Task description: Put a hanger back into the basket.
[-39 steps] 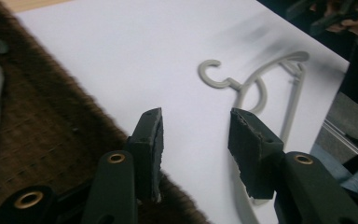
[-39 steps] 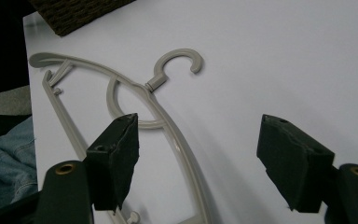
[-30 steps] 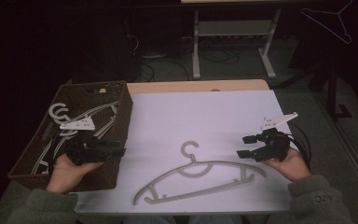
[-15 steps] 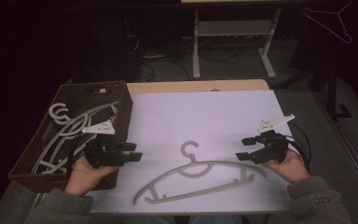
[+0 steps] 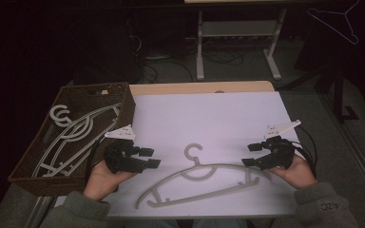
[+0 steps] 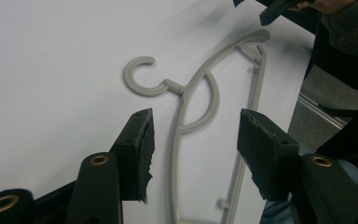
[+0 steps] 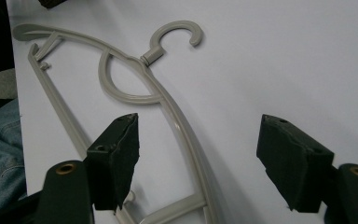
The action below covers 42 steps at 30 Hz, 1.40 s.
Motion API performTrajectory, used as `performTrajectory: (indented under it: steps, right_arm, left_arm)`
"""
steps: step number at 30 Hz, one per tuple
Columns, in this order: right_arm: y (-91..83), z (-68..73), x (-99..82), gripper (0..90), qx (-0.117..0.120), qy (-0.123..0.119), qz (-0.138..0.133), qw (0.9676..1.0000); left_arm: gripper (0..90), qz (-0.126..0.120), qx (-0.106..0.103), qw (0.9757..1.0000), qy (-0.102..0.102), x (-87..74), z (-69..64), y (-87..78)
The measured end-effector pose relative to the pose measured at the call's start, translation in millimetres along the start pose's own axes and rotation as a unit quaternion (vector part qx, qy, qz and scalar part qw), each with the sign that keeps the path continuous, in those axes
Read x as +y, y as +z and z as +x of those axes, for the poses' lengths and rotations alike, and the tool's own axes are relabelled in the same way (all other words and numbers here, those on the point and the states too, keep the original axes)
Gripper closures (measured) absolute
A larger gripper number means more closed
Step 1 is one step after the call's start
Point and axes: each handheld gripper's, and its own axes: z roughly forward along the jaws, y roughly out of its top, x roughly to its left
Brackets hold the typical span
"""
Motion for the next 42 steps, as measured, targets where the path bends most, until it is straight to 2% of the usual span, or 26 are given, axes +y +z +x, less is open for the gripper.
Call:
performTrajectory:
  steps: [5, 12, 18, 28, 42]
  right_arm:
    - [-1.2, 0.5, -0.5, 29.1, 0.001, 0.000, 0.002, 1.0000]
    - [-0.6, 0.1, -1.7, 29.3, 0.001, -0.002, 0.004, 1.0000]
    - [1.5, 0.5, -2.2, 29.5, 0.000, -0.004, 0.009, 0.9999]
    - [9.2, 0.3, -8.5, 30.1, 0.002, -0.001, 0.017, 0.9998]
    - [19.0, -3.6, -11.3, 31.7, 0.005, 0.004, 0.038, 0.9993]
  left_arm:
    - [44.6, 0.004, -0.010, 0.9999, 0.007, 4.3, -7.8, 16.2]
    - [44.0, 0.008, -0.016, 0.9998, 0.011, 3.7, -10.5, 32.7]
    - [43.4, 0.017, -0.015, 0.9997, 0.005, -0.2, -7.2, 48.0]
    - [43.2, 0.035, 0.000, 0.9994, -0.004, -12.0, 2.7, 69.2]
    - [42.6, 0.052, 0.012, 0.9985, -0.014, -17.2, 13.2, 82.0]
